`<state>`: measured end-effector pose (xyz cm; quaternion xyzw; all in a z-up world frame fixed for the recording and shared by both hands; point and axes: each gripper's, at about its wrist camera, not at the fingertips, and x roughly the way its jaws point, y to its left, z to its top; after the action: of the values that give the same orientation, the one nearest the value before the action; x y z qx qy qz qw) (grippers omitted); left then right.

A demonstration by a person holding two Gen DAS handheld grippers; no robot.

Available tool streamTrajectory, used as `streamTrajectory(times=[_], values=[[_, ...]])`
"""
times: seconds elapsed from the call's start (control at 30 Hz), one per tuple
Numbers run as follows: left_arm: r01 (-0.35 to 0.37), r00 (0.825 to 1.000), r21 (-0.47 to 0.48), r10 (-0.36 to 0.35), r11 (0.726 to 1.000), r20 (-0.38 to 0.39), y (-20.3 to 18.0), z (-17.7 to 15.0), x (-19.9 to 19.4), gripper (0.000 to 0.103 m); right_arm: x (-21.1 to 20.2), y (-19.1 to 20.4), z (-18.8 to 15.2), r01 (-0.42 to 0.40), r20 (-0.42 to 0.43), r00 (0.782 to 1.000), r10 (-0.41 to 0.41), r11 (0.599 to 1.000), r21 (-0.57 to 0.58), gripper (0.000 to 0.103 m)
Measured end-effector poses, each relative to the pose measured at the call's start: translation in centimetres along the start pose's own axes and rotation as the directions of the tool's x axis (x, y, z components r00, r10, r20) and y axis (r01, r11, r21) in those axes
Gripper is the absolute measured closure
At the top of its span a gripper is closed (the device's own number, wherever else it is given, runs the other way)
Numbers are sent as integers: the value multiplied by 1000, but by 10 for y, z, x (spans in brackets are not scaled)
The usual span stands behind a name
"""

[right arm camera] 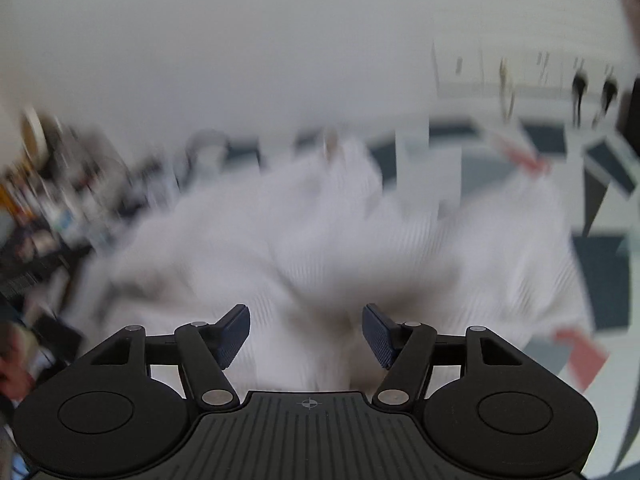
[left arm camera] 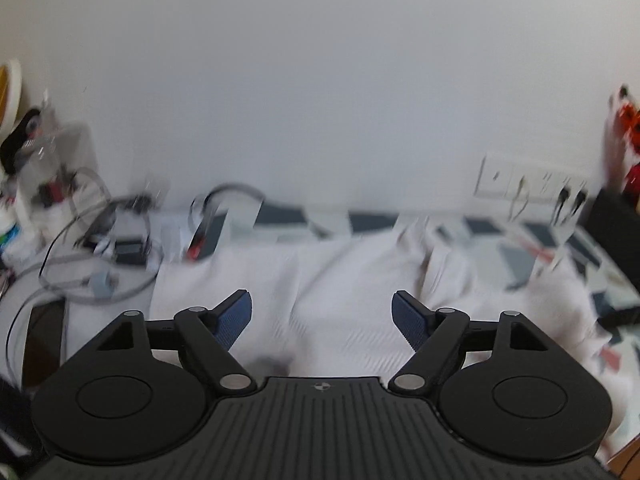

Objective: Fold clothes

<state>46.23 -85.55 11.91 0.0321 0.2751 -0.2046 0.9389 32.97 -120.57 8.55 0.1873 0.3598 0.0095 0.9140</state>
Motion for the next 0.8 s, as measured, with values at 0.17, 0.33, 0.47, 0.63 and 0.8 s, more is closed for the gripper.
streamTrajectory(times=[0.17, 0.33, 0.47, 0.63, 0.8], values=[[56, 998, -15, -56, 998, 12, -18, 14, 19, 18, -45, -54, 67, 126, 207, 970, -131, 991, 39, 44], [38, 990, -122, -54, 992, -134, -42, 3, 70, 18, 0, -135, 89, 277, 166, 941, -295, 953, 123, 47], [36, 969, -164, -74, 986, -236, -77, -4, 116, 18, 79, -209, 71, 360, 24, 927, -374, 905, 228, 57], [-30, 967, -24, 23, 999, -252, -97, 11, 165, 18, 144, -258, 56, 327, -42, 944, -328, 910, 255, 58], [-110, 951, -40, 94, 993, -296, -88, 27, 204, 18, 159, -264, 54, 294, -46, 956, -291, 926, 237, 97]])
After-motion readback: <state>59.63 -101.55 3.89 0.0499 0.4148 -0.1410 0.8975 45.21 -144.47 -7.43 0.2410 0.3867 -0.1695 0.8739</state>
